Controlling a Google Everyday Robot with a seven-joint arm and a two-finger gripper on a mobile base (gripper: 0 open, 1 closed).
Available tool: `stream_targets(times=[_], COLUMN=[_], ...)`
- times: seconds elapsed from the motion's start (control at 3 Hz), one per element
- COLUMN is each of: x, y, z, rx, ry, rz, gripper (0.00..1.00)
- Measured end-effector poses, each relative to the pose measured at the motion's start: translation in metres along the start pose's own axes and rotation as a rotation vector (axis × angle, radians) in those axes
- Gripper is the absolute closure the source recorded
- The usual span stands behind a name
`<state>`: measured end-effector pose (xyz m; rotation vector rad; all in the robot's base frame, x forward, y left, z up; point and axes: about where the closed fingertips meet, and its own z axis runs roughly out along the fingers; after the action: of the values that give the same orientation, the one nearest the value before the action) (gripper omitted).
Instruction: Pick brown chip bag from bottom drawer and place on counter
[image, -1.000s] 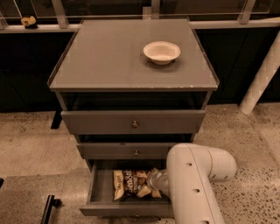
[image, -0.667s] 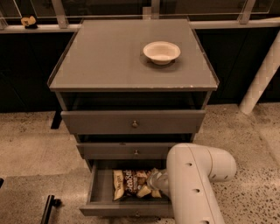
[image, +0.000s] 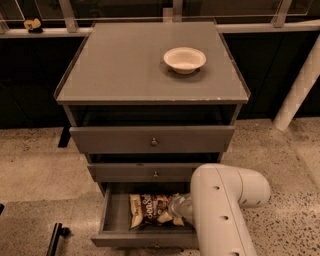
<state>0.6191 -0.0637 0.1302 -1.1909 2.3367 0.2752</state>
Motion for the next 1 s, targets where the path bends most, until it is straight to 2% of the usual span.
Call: stream_targets(times=[0.67, 1.0], x=[0.0, 0.0], y=[0.0001, 0.0001], z=[0.0001, 0.0], rx=[0.0, 0.0], ry=[0.0, 0.0], rz=[0.0, 0.0], gripper=[0.88, 1.0])
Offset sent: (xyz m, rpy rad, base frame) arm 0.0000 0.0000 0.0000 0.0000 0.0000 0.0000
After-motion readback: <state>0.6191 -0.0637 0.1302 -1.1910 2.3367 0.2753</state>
